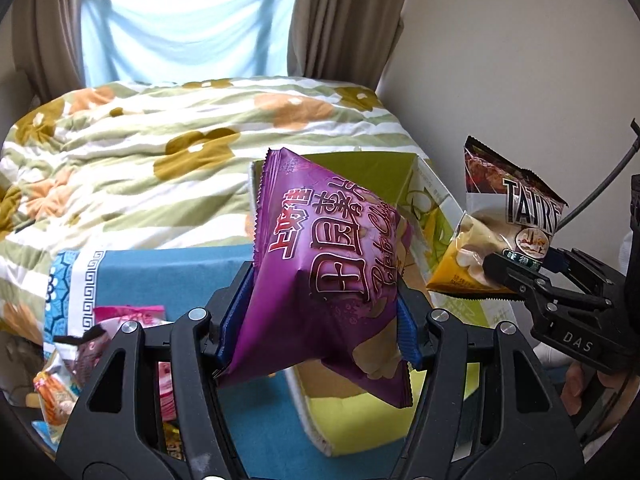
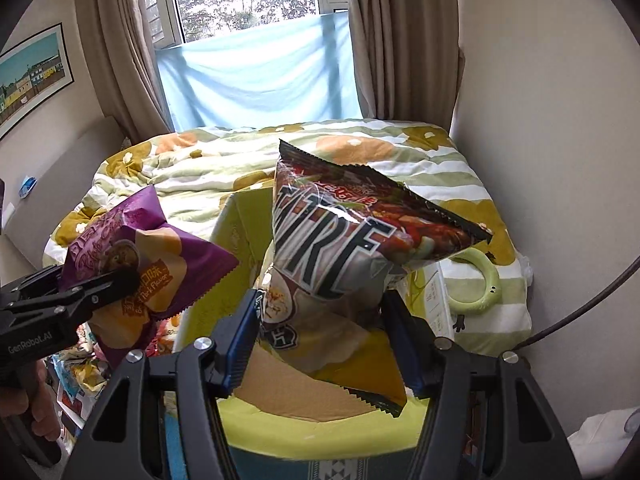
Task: Organize snacks
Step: 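Carry both bags over the box and open both tools to drop them, then withdraw both open tools from the box back toward the snack pile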
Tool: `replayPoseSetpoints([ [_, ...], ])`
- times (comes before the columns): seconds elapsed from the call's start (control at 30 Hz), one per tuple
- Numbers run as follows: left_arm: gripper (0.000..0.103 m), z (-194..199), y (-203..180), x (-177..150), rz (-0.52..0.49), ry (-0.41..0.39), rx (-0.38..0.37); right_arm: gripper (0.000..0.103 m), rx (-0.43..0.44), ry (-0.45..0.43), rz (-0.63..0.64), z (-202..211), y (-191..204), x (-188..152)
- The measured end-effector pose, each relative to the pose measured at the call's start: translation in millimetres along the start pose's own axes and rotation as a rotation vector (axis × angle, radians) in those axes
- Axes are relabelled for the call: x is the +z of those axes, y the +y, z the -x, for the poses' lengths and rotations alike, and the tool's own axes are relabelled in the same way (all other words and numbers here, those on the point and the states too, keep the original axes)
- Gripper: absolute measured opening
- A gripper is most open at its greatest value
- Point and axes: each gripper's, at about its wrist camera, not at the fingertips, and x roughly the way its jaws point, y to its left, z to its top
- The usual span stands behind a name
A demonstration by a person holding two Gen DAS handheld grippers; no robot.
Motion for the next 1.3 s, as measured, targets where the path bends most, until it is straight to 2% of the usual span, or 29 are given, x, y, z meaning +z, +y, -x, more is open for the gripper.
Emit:
replayPoseSetpoints([
  [0.27, 0.059, -75, -33, 39, -0.027, 0.070, 0.046, 0.057, 0.007, 0.078, 0.017, -36, -32, 19],
  [0.33, 0.073, -86, -35, 42, -0.040, 0.077, 0.063, 0.057, 0.013, 0.101, 0.017, -47, -37, 23],
  [0.37, 0.090, -90, -36, 43, -0.045, 0.078, 0.079, 0.057, 0.019, 0.108, 0.015, -50, -38, 24],
  [0.4, 0.100, -91, -34, 43, -0.046, 0.070, 0.088, 0.057, 0.026, 0.116, 0.015, -54, -39, 24],
  [0.43, 0.101, -91, -35, 43, -0.046, 0.060, 0.086, 0.057, 0.029, 0.123, 0.016, -57, -40, 25],
  [0.63, 0.102, -83, -23, 30, -0.058, 0.077, 0.123, 0.057, 0.027, 0.152, 0.021, -71, -40, 26],
  [0.9, 0.102, -48, -3, 13, 0.011, 0.071, 0.135, 0.059, 0.089, 0.135, 0.056, -74, -28, 51],
  [1.23, 0.102, -36, 27, 0, 0.050, 0.085, 0.147, 0.061, 0.138, 0.184, 0.037, -128, -17, 73],
  [1.27, 0.102, -36, 27, -1, 0.049, 0.085, 0.154, 0.070, 0.134, 0.178, 0.038, -131, -16, 73],
  [1.3, 0.102, -36, 28, -1, 0.049, 0.085, 0.158, 0.090, 0.129, 0.176, 0.036, -134, -16, 72],
])
